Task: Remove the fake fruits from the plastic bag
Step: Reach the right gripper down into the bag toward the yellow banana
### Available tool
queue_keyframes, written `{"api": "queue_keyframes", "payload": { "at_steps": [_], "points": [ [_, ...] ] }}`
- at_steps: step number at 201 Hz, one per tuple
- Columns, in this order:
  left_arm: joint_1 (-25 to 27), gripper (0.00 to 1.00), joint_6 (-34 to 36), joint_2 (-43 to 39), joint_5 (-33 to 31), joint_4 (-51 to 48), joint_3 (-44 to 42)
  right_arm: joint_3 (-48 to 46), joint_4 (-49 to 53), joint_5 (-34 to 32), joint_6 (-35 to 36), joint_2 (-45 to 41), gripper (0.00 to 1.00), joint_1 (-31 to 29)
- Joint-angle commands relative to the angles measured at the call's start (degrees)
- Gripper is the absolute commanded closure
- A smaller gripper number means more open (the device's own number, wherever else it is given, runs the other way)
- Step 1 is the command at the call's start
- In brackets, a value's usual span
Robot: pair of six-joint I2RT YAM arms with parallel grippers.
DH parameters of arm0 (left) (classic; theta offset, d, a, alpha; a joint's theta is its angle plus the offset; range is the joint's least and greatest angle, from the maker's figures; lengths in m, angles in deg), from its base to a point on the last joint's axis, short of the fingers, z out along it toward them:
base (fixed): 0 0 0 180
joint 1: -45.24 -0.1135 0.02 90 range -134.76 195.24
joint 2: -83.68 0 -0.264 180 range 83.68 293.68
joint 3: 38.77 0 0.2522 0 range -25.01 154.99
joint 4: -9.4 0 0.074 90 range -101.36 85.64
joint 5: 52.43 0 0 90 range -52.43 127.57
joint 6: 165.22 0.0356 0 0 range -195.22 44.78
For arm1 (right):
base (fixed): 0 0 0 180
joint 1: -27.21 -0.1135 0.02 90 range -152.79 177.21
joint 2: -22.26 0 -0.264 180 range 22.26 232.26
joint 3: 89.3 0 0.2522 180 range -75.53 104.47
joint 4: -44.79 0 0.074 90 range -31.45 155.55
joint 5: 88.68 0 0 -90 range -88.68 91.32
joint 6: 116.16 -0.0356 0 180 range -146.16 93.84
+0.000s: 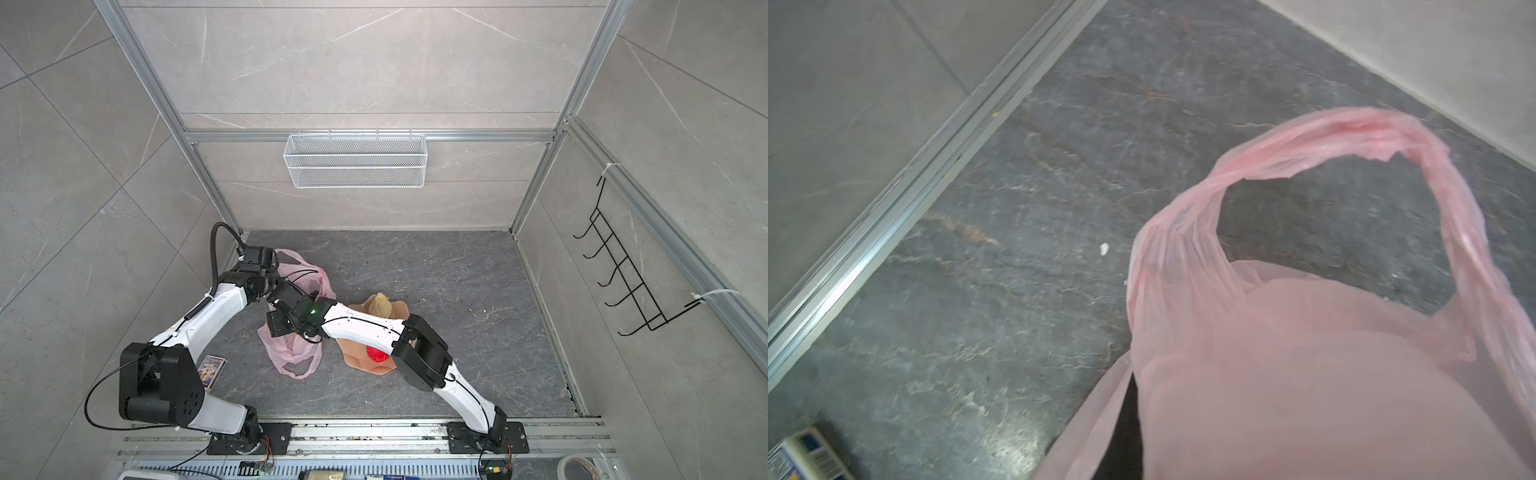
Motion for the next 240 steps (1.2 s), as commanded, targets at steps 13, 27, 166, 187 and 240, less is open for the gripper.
{"api": "queue_keyframes", "payload": {
  "at_steps": [13,27,166,187,240],
  "points": [
    [-0.03,1.00,-2.71,-6.69,-0.77,0.05,-1.56,4.72,12.89,-7.33,-0.52,5.40,0.36,1.40],
    [-0.03,1.00,-3.03,-7.81,-0.46,0.61,-2.60,6.23,13.77,-7.61,-0.36,6.70,0.36,1.88],
    [-0.03,1.00,-3.51,-11.40,0.39,3.53,-7.36,17.97,21.00,-9.34,-0.05,15.39,0.60,3.17],
    [0.03,1.00,-3.55,-11.91,0.59,4.15,-7.99,21.45,23.25,-9.25,0.08,17.43,0.63,3.26],
    [0.06,1.00,-3.37,-13.34,0.77,5.70,-9.87,24.79,24.85,-9.60,0.25,18.26,0.69,3.54]
  ]
}}
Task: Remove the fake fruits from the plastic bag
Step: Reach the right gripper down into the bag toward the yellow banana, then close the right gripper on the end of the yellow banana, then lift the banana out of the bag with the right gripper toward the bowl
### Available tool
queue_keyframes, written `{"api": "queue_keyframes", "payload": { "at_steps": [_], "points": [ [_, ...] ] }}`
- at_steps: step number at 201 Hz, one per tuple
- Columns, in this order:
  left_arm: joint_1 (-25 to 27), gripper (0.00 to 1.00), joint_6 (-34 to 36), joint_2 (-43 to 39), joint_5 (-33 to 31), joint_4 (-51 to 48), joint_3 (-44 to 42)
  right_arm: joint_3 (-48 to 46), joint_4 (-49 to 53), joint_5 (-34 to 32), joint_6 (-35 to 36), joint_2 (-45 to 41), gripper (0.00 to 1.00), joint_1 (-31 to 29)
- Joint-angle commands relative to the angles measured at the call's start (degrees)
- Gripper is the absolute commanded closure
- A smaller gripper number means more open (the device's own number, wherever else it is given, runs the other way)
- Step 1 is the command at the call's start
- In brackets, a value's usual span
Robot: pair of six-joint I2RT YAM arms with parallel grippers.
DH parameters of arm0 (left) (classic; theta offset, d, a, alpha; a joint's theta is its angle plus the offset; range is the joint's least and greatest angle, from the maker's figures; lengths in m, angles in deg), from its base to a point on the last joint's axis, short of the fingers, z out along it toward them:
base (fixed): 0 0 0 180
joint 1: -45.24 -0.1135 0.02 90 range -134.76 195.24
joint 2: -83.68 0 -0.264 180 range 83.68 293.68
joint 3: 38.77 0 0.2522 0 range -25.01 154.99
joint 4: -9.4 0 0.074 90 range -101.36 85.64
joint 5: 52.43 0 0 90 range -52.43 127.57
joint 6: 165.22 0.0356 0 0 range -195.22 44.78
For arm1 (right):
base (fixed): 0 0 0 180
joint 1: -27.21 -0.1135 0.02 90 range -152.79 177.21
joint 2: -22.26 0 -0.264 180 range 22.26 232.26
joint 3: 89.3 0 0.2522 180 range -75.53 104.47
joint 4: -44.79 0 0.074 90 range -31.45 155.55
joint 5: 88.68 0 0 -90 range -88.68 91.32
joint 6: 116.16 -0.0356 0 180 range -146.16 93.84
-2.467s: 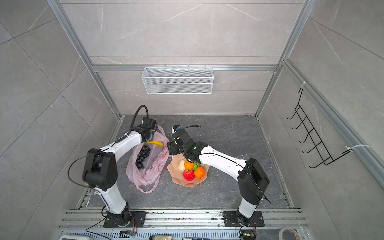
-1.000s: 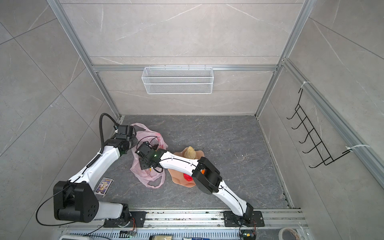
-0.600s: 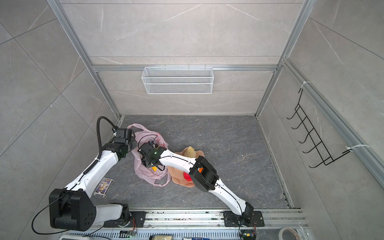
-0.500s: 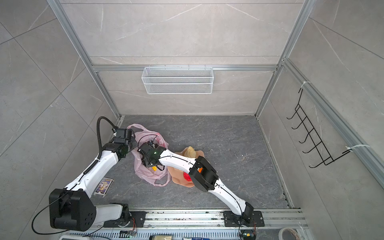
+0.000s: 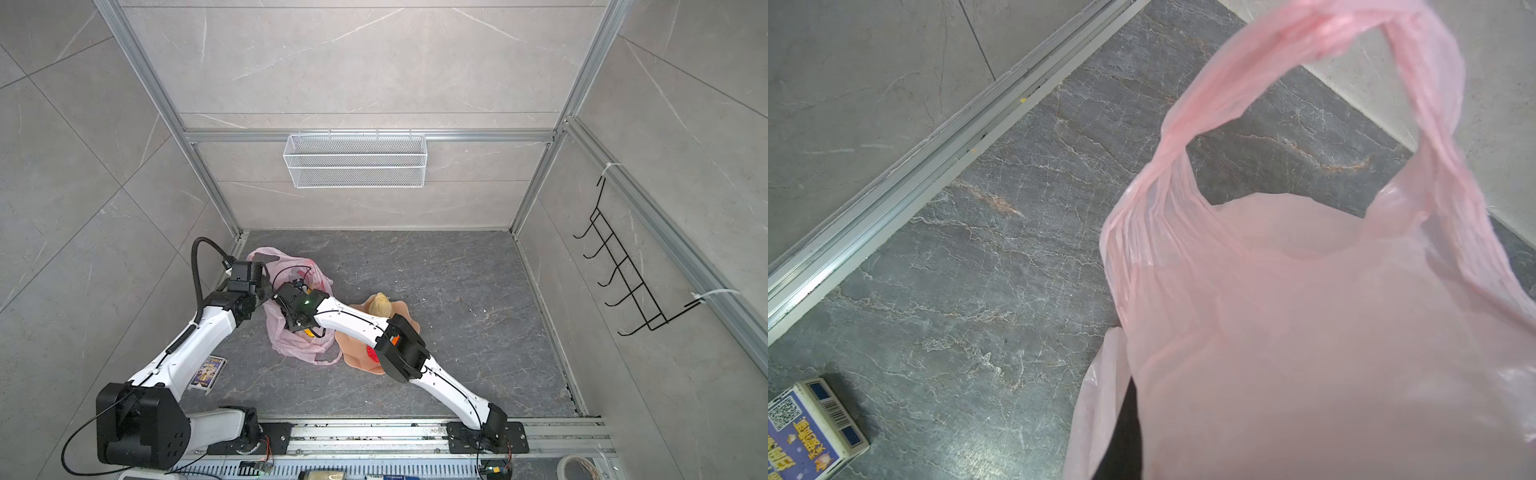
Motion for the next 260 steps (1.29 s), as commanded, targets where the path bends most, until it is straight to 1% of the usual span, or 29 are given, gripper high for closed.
{"api": "queue_keyframes", "payload": {
  "at_steps": [1,29,45,51,103,136,177,195,215,228,243,260],
  "points": [
    [0.12,1.00,-0.55,-2.00,0.25,2.05,-0.66,2.66,3.12,-0.98,0.41,1.68,0.69,0.38],
    [0.12,1.00,-0.38,-1.91,0.03,2.28,-1.04,1.74,2.12,0.08,1.09,-0.15,0.73,0.42],
    [0.10,1.00,-0.12,-1.66,-0.24,2.40,-1.36,-0.76,-0.37,1.46,1.54,-2.23,0.74,0.48],
    [0.12,1.00,-0.03,-1.57,-0.30,2.52,-1.44,-1.98,-1.50,1.73,1.64,-4.72,0.75,0.42],
    [0.11,1.00,0.25,-1.09,-0.61,2.83,-1.86,-6.97,-5.28,3.36,2.38,-11.20,0.77,0.42],
    [0.12,1.00,0.32,-0.94,-0.29,3.09,-1.82,-12.70,-9.33,4.10,2.33,-15.57,0.77,0.51],
    [0.37,1.00,0.40,-0.92,1.24,3.58,-1.81,-21.78,-18.08,6.29,2.08,-20.98,0.78,0.77],
    [0.94,1.00,0.69,-1.44,1.77,3.79,-1.77,-23.72,-20.36,6.64,2.08,-22.55,0.78,0.94],
    [2.32,1.00,0.85,-2.30,3.04,4.13,-1.84,-24.02,-21.44,5.79,1.78,-22.03,0.77,1.27],
    [4.06,1.00,0.52,-2.98,3.36,4.06,-1.59,-22.63,-21.01,5.99,1.32,-20.26,0.78,1.79],
    [5.96,1.00,-0.09,-3.76,4.22,3.81,-1.51,-20.73,-20.30,4.69,0.96,-17.82,0.78,2.07],
    [7.81,1.00,-0.84,-4.48,3.90,3.33,-1.75,-17.99,-18.79,4.22,0.80,-15.28,0.77,2.51]
  ]
}}
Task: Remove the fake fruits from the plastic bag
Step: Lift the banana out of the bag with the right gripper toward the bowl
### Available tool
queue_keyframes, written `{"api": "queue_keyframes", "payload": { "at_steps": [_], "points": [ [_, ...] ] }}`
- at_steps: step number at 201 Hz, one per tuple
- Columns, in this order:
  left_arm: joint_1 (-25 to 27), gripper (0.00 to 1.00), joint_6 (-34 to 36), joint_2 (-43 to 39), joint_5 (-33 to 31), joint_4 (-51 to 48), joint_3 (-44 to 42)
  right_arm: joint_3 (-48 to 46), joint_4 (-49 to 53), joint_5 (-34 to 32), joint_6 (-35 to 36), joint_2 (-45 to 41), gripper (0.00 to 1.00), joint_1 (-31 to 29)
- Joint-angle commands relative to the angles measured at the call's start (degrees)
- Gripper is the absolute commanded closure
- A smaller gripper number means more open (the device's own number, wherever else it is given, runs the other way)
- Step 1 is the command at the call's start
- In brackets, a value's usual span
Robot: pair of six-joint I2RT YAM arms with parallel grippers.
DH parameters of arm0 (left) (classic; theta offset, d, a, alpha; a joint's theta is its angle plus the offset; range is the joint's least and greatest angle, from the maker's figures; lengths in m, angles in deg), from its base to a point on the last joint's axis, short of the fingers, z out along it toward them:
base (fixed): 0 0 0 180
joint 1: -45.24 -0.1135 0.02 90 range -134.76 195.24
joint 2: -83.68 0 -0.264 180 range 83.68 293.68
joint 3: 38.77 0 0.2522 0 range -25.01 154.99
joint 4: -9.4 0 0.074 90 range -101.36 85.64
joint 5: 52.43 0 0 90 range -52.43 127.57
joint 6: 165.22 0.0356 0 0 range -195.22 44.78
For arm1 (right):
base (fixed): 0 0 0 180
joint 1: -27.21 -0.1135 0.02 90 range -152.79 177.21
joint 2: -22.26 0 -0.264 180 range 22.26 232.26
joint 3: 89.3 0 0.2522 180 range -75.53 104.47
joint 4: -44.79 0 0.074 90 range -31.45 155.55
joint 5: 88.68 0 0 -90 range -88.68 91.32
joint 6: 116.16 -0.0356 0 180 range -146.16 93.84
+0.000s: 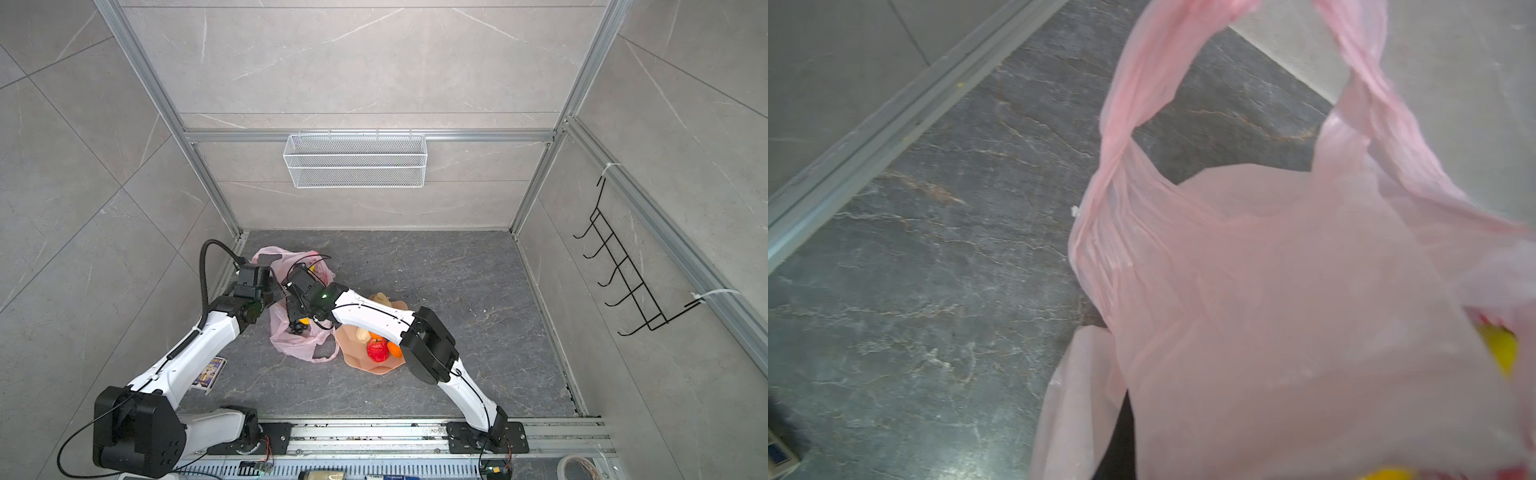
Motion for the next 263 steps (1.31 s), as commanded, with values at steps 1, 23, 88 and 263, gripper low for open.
{"api": "queue_keyframes", "payload": {
  "at_steps": [1,23,88,263],
  "points": [
    [2.19,1.00,-0.85,-2.44,0.90,0.74,0.36,3.87,0.20,-1.40,-0.68,3.67,0.78,0.77],
    [2.35,1.00,-1.59,-2.60,0.15,-0.33,0.21,5.53,0.90,-0.56,-0.44,4.53,0.78,0.95],
    [0.40,1.00,-0.71,0.33,-4.12,-1.52,1.46,-4.57,-2.03,3.32,0.13,-5.04,0.77,0.27],
    [0.19,1.00,0.74,1.38,-0.98,0.62,3.01,-13.49,-7.09,0.17,1.92,-12.85,0.78,-1.18]
  ]
}}
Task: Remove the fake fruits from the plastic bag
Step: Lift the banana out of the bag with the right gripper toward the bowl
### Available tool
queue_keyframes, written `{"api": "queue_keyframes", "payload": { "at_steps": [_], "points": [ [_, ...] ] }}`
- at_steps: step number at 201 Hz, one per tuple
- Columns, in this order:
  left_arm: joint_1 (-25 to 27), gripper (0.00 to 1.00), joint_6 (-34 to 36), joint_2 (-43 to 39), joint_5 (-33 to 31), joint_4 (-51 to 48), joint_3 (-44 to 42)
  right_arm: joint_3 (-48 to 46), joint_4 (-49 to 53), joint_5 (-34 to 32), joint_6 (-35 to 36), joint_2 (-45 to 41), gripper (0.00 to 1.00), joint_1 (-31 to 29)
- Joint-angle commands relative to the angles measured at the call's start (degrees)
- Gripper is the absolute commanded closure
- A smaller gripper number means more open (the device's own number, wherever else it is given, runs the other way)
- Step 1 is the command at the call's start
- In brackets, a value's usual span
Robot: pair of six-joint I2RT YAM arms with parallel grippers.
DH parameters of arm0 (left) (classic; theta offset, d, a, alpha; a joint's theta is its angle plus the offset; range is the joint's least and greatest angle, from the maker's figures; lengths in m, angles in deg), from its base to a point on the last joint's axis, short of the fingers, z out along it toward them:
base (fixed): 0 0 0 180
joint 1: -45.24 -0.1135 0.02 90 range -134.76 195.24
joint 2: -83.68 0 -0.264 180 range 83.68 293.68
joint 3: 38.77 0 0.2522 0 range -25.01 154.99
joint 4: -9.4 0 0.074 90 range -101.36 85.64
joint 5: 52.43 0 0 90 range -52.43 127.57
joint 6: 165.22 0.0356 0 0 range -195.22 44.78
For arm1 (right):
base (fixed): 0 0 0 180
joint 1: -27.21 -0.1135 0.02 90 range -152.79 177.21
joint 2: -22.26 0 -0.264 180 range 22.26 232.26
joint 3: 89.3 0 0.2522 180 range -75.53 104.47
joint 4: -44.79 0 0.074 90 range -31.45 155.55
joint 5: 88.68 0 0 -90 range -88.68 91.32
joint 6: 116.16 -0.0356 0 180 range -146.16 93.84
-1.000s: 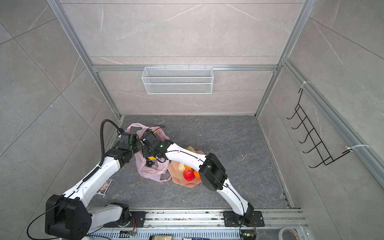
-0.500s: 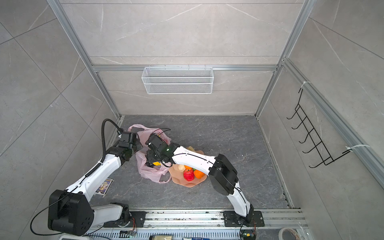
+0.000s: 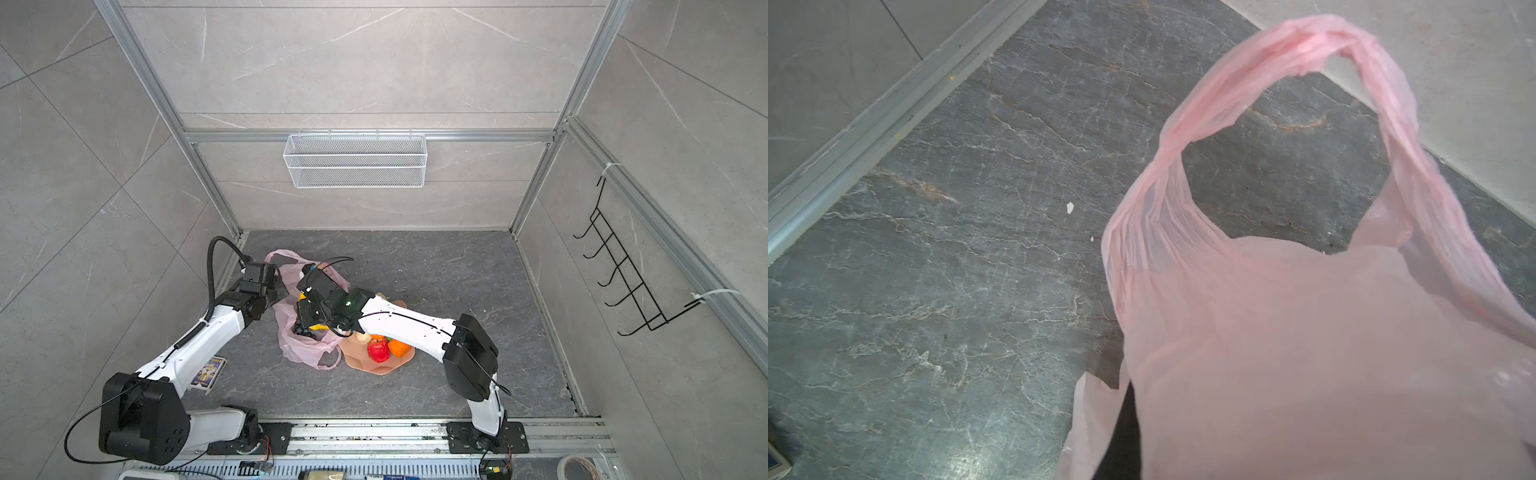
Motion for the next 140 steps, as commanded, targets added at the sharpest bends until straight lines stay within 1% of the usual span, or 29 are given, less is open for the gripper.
{"api": "queue_keyframes", "payload": {
  "at_steps": [1,19,42,94,140],
  "points": [
    [0.39,1.00,0.87,-2.55,-0.48,0.80,1.32,5.25,-1.91,-2.30,0.13,5.16,0.78,0.41],
    [-0.20,1.00,0.94,-2.45,-4.39,-1.39,1.91,9.36,-1.02,-2.43,0.04,7.41,0.78,0.42],
    [-2.25,1.00,-0.38,-2.04,-4.28,-2.34,1.84,11.76,0.30,-2.61,0.14,7.33,0.78,0.46],
    [-2.90,1.00,0.01,1.51,-4.95,-2.66,3.11,6.14,-1.44,-1.47,-0.59,0.29,0.78,-0.12],
    [-3.26,1.00,0.73,2.33,-5.33,-2.08,3.25,-1.40,-2.47,-2.64,-1.51,-6.07,0.78,-1.04]
  ]
}}
